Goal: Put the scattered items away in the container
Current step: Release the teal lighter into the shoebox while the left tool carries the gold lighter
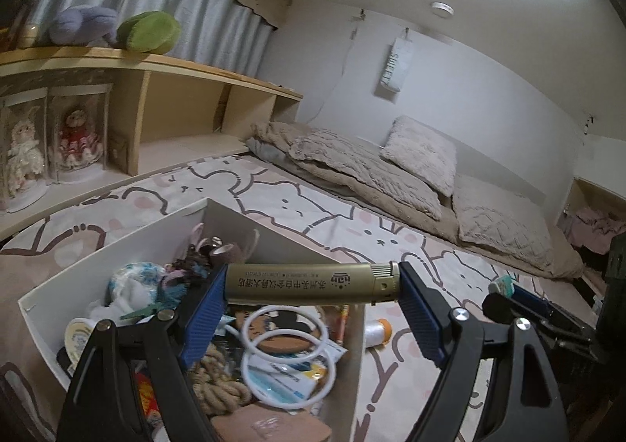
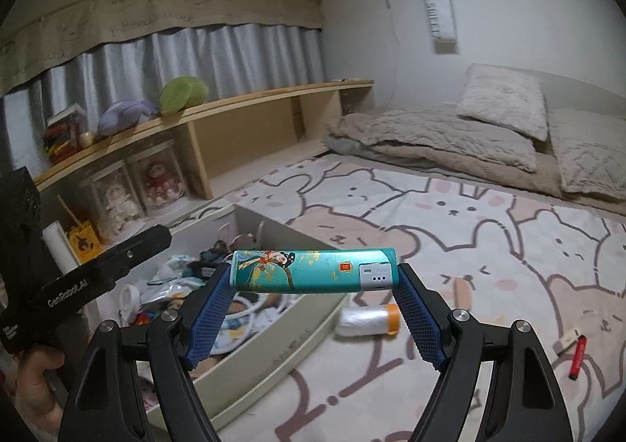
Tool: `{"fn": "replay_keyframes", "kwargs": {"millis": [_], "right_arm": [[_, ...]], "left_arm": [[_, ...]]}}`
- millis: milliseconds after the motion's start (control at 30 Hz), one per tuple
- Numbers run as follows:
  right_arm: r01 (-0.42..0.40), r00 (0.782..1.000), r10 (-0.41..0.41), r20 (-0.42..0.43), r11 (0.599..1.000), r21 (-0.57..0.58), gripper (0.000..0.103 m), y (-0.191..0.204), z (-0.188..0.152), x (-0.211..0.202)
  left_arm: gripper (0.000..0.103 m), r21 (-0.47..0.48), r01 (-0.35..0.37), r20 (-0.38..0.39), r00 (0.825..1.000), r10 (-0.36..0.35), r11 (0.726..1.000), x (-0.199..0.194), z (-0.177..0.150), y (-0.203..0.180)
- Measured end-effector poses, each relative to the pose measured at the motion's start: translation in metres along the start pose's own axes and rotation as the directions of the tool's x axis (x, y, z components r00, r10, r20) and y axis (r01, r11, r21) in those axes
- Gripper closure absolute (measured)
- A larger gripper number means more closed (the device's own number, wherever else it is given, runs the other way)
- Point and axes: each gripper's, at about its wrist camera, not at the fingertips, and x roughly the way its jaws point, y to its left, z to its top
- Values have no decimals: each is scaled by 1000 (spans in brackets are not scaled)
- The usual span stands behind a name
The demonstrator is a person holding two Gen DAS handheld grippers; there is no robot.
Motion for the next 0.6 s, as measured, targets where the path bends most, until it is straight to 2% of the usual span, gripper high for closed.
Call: {"fn": "replay_keyframes", "kwargs": {"millis": [600], "right_arm": [[-127,987,115,-114,987,-102,21,68,-18,42]], "left_arm": [[20,-69,-80,13,997,81,994,-12,4,44]]}}
